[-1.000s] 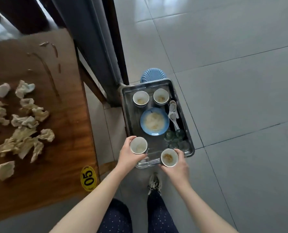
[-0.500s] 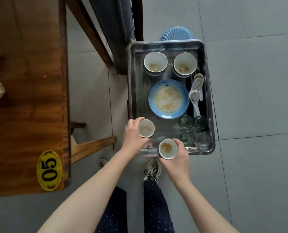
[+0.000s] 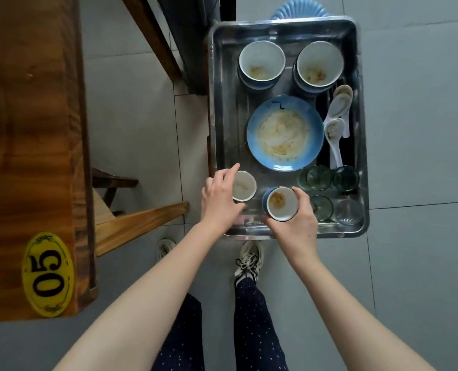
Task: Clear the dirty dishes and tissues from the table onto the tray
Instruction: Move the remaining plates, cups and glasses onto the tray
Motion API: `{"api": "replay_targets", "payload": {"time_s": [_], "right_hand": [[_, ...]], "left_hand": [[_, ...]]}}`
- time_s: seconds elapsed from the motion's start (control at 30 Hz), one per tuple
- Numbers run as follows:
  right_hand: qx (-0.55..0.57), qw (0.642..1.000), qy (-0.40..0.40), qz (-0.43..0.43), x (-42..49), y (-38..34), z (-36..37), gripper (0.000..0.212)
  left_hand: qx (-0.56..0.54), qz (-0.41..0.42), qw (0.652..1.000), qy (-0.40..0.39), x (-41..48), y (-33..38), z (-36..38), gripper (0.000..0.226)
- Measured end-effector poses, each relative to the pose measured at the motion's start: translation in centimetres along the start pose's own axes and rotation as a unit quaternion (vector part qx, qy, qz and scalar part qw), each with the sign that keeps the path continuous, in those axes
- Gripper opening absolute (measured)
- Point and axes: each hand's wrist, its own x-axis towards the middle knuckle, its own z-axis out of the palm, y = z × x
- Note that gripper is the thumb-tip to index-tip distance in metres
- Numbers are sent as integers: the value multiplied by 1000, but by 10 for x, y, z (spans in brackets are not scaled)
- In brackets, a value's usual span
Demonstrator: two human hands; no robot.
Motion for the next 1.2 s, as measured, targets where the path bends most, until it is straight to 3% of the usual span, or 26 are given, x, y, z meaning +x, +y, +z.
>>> {"api": "replay_targets", "payload": {"time_s": [0.23,0.53,0.87,1.07,1.2], "right_hand": [[-1,1000,-12,3,14,-12,12,78],[-4,997,-7,74,28,-10,20,82],[-66,994,-84,9,-43,-63,-41,87],[-5,999,-23,-45,-88,-132,-112,75],[18,995,13,-99,-111,-172,-140,65]], "left_hand": [[-98,-24,995,-9,-21,-5,-18,87],[-216,-76,974,2,-47,-14,-31,79],[-235,-63,970,-1,-80,39,-92,77],[-275,-29,961,8,-112,83,-166,71],[-310,-15,948,63,-133,90,-222,64]]}}
